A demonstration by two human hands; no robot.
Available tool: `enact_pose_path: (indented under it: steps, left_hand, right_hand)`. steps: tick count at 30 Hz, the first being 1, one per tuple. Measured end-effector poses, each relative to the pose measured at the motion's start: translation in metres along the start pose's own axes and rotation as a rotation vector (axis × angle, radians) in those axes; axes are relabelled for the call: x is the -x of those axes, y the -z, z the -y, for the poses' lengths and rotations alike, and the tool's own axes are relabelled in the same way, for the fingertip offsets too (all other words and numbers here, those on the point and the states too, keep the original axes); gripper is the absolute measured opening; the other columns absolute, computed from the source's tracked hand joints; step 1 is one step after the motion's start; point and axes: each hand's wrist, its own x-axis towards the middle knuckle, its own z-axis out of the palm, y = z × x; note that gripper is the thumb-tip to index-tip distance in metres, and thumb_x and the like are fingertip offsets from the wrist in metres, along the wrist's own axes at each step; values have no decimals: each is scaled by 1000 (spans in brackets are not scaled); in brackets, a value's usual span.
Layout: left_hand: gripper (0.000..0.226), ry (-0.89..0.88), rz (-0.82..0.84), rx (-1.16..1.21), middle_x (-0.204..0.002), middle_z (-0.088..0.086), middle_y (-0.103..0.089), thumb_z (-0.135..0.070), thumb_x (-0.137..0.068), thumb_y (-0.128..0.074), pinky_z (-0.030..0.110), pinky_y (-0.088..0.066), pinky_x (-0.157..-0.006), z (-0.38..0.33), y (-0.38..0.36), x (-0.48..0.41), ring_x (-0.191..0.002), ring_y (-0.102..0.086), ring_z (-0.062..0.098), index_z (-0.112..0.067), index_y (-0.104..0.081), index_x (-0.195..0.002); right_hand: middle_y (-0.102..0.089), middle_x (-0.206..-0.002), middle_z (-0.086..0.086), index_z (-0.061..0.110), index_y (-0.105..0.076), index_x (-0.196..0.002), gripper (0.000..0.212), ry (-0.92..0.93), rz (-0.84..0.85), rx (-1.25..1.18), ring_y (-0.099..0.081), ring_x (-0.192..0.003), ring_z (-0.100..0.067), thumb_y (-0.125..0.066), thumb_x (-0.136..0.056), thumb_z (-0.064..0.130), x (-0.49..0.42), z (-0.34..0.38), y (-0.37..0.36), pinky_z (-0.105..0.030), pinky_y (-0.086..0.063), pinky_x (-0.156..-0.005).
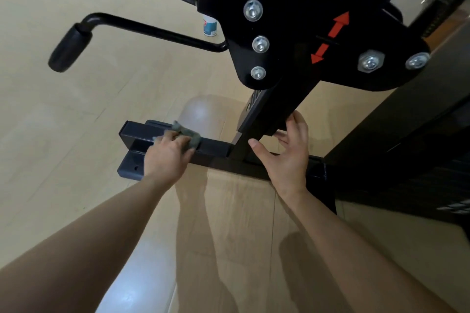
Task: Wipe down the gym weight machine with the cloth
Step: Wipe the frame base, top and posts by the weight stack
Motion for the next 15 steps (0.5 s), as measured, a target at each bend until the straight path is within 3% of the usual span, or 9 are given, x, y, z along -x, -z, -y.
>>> enact_pose_path:
  steps: [4, 7, 10, 15]
  left_hand:
    - [35, 212, -67, 73, -131, 18, -54, -34, -97, -59, 49, -50, -92, 34, 3, -3, -115, -52, 42, -16, -66, -126]
    - [34, 248, -58, 56, -131, 21, -53, -28, -97, -59, 50, -45, -99, 34, 2, -6, -116, -49, 44, -13, -65, -127]
    - [32, 143, -32, 18, -134, 18, -54, -28, -96, -62, 51, -46, -97, 14, 0, -3, -118, -47, 43, -14, -67, -125]
    - [29, -188, 33, 56, -126, 6, -61, -33, -90, -72, 42, -52, -86, -16, -7, 0, -109, -54, 31, -21, -70, -117]
  right_hand:
    - [-37, -149, 1, 14, -47, -146, 86, 9, -11, -25, -58, -120, -18, -89, -73, 27, 2, -2, -2, -33, -55, -97]
    - [-38, -149, 0, 14, -47, -146, 84, 9, -21, -12, -57, -121, -19, -88, -74, 26, 1, -3, -2, -37, -55, -96]
    - [-40, -147, 2, 15, -50, -143, 77, -5, -42, -6, -58, -118, -18, -87, -76, 20, 0, -3, -3, -36, -56, -95]
    - [-48, -138, 7, 17, -57, -136, 61, -35, -110, 3, -61, -104, -10, -83, -80, 13, -3, 0, -3, -25, -55, -93]
